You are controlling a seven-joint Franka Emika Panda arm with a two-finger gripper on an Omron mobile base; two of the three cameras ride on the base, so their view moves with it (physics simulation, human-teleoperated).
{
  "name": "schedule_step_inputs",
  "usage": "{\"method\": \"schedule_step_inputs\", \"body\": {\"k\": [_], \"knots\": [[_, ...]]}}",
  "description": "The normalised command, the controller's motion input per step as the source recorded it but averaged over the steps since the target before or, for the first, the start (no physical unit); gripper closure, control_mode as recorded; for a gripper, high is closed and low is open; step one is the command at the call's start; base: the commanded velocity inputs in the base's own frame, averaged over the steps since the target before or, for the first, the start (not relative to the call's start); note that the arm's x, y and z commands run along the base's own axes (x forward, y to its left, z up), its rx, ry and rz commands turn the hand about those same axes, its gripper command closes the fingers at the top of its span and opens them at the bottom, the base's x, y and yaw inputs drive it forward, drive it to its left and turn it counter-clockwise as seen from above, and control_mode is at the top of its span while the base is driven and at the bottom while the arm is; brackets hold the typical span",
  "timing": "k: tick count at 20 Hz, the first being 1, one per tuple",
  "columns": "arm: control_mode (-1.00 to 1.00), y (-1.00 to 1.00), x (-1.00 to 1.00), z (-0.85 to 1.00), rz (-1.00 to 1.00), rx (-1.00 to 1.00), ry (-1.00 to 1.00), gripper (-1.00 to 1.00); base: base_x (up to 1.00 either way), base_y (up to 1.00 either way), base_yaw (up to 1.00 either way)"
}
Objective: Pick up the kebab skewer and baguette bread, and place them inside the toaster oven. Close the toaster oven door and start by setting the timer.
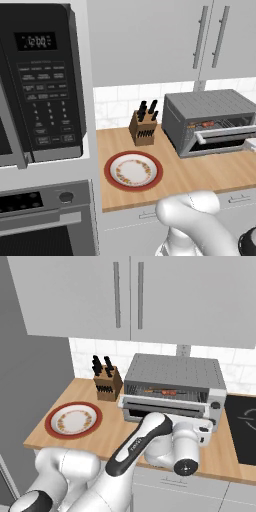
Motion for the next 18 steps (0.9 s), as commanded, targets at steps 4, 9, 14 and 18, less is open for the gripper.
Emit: {"method": "schedule_step_inputs", "body": {"k": [4,9,14,18], "knots": [[-1.00,0.30,0.49,0.09,0.00,0.00,0.00,-1.00,0.00,0.00,0.00],[-1.00,0.27,0.44,0.05,0.00,0.00,0.00,-1.00,0.00,0.00,0.00],[-1.00,0.24,0.39,0.05,0.00,0.00,0.00,-1.00,0.00,0.00,0.00],[-1.00,0.16,0.31,0.08,0.00,0.00,0.00,-1.00,0.00,0.00,0.00]]}}
